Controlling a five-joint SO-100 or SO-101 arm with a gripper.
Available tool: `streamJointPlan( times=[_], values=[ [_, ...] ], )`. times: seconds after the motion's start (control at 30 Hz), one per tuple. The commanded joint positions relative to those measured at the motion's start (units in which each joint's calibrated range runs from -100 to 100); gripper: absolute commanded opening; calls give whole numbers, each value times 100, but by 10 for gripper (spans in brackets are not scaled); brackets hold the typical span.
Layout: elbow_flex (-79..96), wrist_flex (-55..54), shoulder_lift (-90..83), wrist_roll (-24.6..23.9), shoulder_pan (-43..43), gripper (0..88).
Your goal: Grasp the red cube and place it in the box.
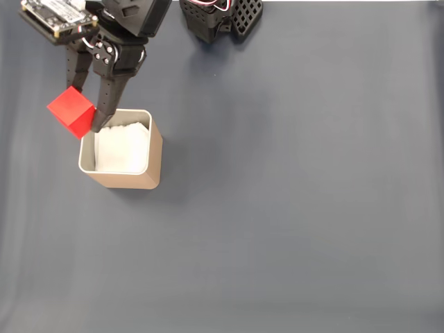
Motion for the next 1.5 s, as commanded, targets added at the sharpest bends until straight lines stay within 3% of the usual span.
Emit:
streamJointPlan(
  times=[0.0,1.47],
  values=[
    [87,12,-354,29,-28,26],
    [1454,-251,-1271,132,-418,32]
  ],
)
